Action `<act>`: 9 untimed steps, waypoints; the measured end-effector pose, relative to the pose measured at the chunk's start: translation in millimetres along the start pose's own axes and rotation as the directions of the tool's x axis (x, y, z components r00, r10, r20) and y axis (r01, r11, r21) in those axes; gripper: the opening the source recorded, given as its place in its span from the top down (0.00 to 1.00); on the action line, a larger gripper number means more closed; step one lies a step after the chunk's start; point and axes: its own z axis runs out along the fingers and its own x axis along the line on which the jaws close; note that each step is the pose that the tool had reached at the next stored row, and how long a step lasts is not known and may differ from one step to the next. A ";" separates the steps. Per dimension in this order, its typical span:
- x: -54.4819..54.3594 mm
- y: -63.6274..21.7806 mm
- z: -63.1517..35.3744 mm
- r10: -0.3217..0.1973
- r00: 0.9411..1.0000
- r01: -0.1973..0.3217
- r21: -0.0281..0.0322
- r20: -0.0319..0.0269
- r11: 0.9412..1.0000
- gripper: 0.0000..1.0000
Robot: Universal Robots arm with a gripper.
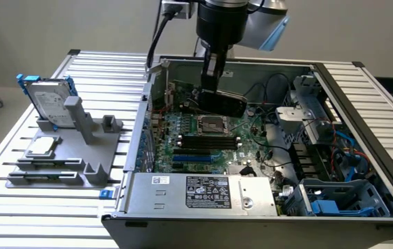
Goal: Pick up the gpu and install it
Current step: 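Insert the gpu into the slot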
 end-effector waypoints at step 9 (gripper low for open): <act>7.4 -1.7 3.4 -0.104 0.995 0.104 -0.008 -0.004 0.995 0.73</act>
